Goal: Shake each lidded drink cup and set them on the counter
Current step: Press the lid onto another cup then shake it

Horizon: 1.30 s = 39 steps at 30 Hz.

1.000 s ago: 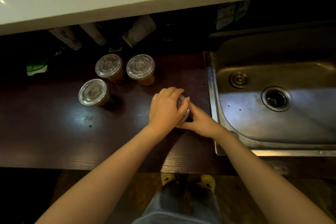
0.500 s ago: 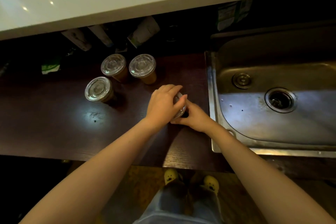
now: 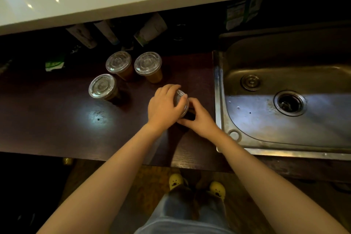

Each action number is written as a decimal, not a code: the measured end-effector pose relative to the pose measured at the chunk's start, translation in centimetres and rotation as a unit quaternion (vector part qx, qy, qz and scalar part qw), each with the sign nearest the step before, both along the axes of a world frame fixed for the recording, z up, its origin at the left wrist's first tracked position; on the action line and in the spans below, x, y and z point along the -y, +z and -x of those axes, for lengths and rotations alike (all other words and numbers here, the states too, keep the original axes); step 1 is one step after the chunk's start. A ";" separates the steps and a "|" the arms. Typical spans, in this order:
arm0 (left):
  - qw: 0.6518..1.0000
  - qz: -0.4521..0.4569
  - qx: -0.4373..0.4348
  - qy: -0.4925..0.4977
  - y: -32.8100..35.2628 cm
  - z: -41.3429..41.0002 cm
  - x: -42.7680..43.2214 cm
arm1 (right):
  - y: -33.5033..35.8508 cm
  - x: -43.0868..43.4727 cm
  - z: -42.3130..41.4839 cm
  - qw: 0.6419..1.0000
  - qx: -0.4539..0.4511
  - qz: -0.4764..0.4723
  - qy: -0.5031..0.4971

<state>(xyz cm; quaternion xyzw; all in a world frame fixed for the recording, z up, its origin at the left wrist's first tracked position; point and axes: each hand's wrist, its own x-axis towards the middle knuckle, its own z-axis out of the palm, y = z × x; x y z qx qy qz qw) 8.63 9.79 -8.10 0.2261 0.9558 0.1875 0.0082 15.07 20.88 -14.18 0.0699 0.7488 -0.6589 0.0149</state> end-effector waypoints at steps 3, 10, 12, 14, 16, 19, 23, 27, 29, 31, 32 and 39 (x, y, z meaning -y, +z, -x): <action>0.996 -0.016 0.026 -0.089 0.4 0.7 0.9 | 0.2 -1.0 0.5 0.998 0.008 0.019 0.064; 0.999 -0.007 0.042 -0.019 0.9 0.9 0.5 | -0.2 1.2 1.1 1.000 -0.006 -0.017 -0.020; 0.997 0.016 0.039 0.062 0.6 0.1 -0.5 | -0.5 2.4 0.9 0.994 -0.035 -0.052 -0.085; 0.995 0.036 0.015 0.090 0.1 -0.4 -1.2 | -0.5 2.9 0.8 0.992 -0.044 -0.064 -0.095; 0.994 0.039 -0.010 0.101 -0.3 -0.4 -1.4 | -0.2 2.1 0.9 0.997 -0.020 -0.046 -0.064; 0.994 0.037 -0.025 0.099 -0.6 -0.2 -1.2 | 0.5 0.7 1.1 1.000 -0.008 0.000 0.008; 0.994 0.024 -0.033 0.098 -0.7 -0.1 -1.1 | 1.0 0.2 1.8 0.998 0.007 0.005 0.063; 0.995 0.032 -0.026 0.093 -0.4 0.0 -1.3 | 1.0 0.1 2.0 0.998 0.016 0.014 0.059; 0.996 0.029 -0.018 0.078 -0.1 0.2 -1.1 | 1.1 0.5 1.9 0.999 0.018 0.018 0.040; 0.999 0.019 0.002 0.050 0.2 0.5 -0.8 | 0.9 0.8 1.7 0.999 0.016 0.025 0.011; 0.999 0.011 0.018 0.036 0.4 0.8 -0.7 | 0.9 1.0 1.6 1.000 0.014 0.027 -0.002; 0.997 -0.028 0.056 -0.044 6.1 2.7 -1.5 | 4.6 0.2 2.0 0.997 -0.037 0.046 -0.049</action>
